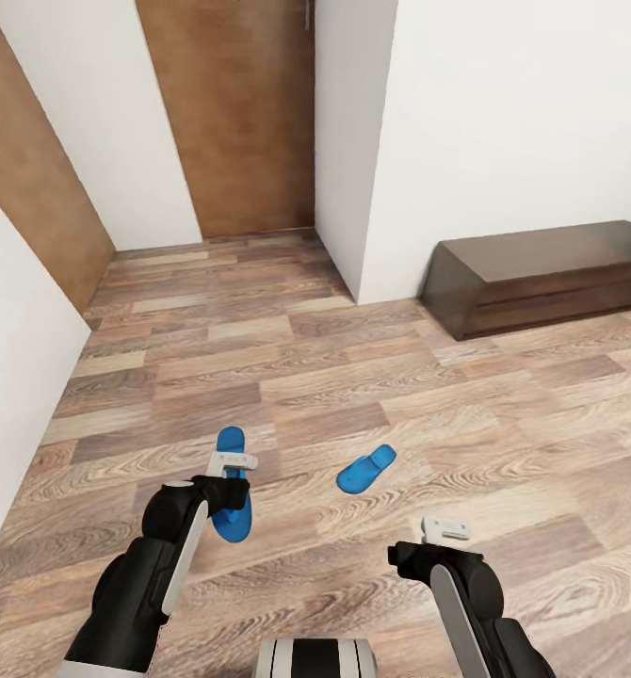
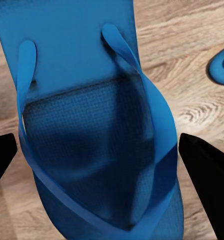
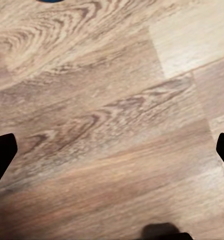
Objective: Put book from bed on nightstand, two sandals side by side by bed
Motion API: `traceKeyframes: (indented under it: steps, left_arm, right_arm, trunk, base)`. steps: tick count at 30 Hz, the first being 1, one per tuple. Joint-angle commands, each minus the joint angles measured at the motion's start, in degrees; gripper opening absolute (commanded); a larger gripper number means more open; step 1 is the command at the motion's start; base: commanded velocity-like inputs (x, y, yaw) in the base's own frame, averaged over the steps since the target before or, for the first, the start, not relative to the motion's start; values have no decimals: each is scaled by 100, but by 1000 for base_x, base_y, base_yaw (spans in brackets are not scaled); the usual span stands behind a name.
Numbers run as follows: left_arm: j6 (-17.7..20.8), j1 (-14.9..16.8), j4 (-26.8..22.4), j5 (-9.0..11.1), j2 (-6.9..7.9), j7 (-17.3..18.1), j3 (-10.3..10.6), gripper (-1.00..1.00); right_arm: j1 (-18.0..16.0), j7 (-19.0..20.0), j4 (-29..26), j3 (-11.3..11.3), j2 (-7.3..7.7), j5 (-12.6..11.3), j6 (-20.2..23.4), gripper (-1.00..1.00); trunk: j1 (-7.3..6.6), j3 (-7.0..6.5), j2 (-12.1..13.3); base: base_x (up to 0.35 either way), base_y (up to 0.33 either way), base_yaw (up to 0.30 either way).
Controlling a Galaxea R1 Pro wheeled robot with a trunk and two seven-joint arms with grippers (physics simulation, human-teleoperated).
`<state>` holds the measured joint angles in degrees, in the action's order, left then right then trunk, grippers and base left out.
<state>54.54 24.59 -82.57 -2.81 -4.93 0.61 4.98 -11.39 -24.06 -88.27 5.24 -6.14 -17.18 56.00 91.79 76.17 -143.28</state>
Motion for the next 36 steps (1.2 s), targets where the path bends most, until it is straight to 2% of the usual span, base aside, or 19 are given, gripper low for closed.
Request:
traceKeyframes:
  steps: [1,7,20,36]
  left_arm:
    - [22,1,-5,-27,1,7,3,-100]
    - [22,1,-5,-34,1,9,3,-100]
    - [22,1,3,-33,1,8,3,-100]
    - [22,1,11,-27,1,9,5,-100]
  right_arm:
    - [-4,-60,-6,4,-1,-57,16,100]
    - [-4,-60,-6,4,-1,-57,16,100]
    - [-4,-56,-6,4,-1,-57,16,100]
    - [-4,-60,-6,4,-1,-57,16,100]
  trunk:
    - [-1,-2,-2]
    - [-1,-35,-2]
    - [-1,-92,-2]
    - [-1,-134,-2]
  base:
    - [0,339,-256]
    - [0,268,-256]
    - [-16,42,-263]
    - [-111,239,-266]
